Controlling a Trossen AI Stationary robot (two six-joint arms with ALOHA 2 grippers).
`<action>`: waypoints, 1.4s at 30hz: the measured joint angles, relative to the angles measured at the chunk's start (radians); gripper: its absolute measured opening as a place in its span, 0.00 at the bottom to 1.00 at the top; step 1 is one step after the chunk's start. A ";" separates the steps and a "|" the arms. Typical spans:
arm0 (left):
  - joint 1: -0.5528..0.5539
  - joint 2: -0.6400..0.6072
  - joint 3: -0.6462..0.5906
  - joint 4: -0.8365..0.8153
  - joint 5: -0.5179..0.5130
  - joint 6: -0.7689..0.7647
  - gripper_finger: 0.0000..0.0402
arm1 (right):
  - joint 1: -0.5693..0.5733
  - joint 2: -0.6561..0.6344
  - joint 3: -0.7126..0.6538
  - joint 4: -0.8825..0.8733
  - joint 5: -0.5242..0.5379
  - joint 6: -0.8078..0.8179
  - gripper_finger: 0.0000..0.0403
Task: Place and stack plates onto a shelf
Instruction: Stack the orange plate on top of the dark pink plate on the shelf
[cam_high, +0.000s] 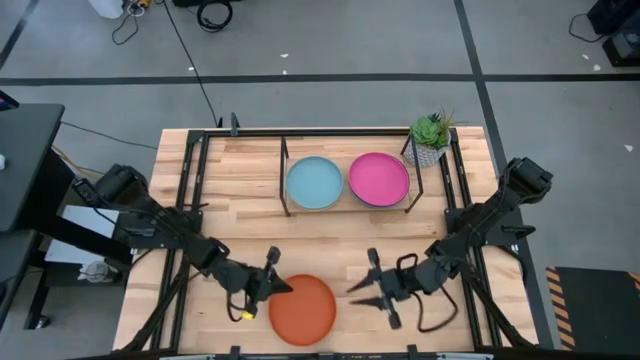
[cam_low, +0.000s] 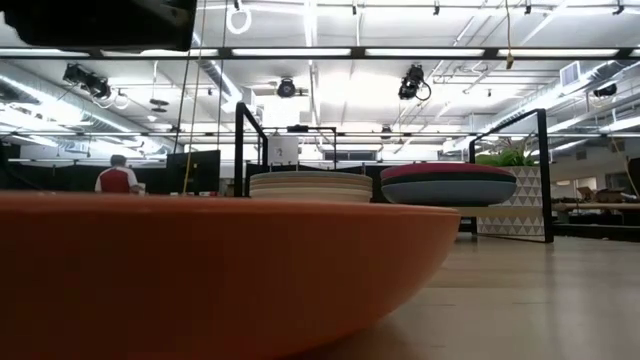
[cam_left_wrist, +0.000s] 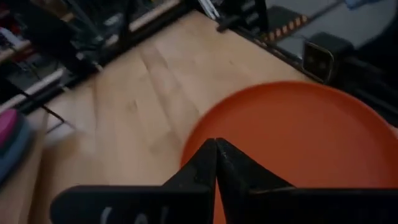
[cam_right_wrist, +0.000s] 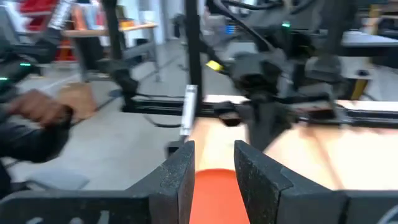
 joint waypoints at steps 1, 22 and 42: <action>0.003 -0.012 -0.015 0.021 0.000 0.001 0.04 | -0.011 0.000 0.000 -0.003 0.015 0.000 0.29; -0.041 -0.042 -0.342 0.518 -0.089 -0.020 0.02 | -0.128 0.261 0.309 -0.539 0.037 0.161 0.27; -0.014 -0.042 -0.420 0.666 -0.035 -0.116 0.02 | -0.045 0.560 0.713 -1.056 0.025 -0.221 0.29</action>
